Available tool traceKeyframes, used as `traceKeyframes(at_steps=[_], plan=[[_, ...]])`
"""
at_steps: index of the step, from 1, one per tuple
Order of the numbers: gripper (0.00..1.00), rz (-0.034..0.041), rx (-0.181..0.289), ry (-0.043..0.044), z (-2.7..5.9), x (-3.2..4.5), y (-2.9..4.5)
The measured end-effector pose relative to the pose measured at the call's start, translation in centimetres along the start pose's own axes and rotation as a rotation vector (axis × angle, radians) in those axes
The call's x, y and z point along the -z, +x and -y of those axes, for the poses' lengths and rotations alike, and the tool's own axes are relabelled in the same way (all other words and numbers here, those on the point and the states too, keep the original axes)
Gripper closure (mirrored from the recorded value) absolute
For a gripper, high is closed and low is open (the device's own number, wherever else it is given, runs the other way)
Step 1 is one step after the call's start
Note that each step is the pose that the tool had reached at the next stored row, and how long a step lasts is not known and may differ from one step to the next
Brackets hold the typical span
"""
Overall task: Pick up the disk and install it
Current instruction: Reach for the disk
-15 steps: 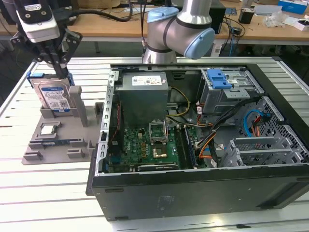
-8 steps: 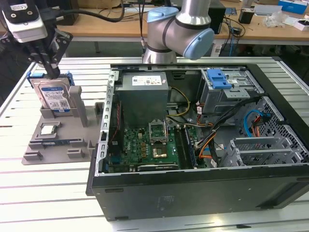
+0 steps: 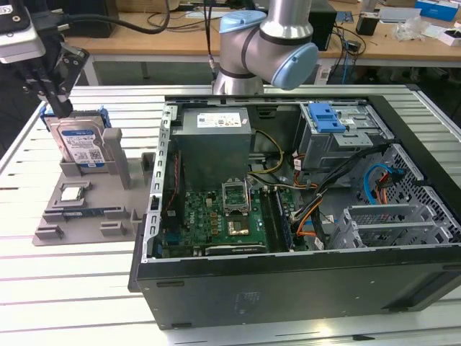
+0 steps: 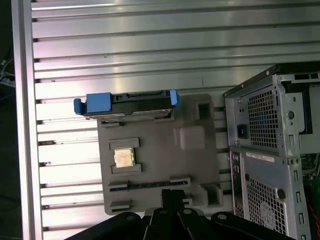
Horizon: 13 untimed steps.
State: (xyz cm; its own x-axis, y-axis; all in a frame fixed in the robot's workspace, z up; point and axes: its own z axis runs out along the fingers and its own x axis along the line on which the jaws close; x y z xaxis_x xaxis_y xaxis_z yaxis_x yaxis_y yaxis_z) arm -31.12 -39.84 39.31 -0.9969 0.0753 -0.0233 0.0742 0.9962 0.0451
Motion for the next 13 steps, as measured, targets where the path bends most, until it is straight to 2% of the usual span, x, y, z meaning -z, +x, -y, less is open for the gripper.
traceKeyframes(at_steps=[5, 8, 13], plan=[[0.9, 0.0, 0.0, 0.0, 0.08, 0.03, 1.21], [0.9, 0.0, 0.0, 0.0, 0.13, 0.05, 2.27], [0.9, 0.0, 0.0, 0.0, 0.17, 0.07, 3.15]])
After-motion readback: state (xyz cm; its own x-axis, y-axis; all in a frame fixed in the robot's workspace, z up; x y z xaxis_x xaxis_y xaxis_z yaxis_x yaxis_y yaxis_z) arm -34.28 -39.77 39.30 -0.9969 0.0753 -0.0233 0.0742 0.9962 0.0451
